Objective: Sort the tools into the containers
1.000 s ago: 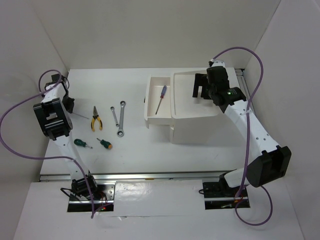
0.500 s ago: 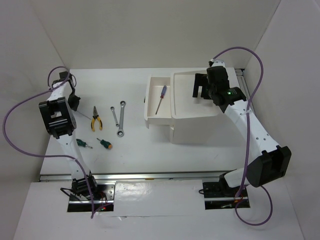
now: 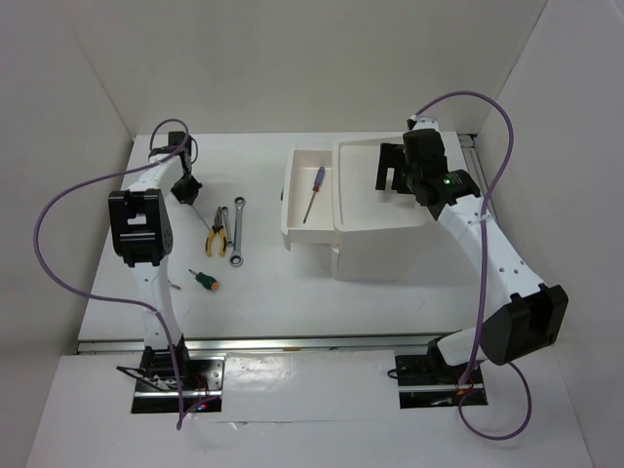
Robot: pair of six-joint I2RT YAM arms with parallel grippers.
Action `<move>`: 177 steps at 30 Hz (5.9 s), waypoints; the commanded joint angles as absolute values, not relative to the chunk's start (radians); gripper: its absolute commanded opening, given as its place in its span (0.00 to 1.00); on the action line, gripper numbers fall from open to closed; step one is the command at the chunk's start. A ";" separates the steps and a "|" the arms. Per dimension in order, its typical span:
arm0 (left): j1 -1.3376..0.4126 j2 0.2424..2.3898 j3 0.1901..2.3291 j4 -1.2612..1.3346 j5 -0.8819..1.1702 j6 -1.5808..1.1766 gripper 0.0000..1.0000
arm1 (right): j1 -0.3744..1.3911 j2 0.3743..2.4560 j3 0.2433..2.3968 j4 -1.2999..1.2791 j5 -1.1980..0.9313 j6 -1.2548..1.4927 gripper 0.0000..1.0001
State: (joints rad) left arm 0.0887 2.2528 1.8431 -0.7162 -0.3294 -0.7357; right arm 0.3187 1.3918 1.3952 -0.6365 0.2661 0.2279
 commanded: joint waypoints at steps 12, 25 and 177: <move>0.101 1.962 1.824 -0.600 -0.089 -0.686 0.00 | 0.347 1.417 1.394 -0.764 0.252 0.202 0.95; -0.121 1.618 1.789 -0.316 0.363 -0.683 0.00 | 0.347 1.397 1.385 -0.764 0.253 0.202 0.95; -0.385 2.148 1.005 1.384 0.778 -1.651 0.00 | 0.402 1.411 1.328 -0.756 0.270 0.192 0.98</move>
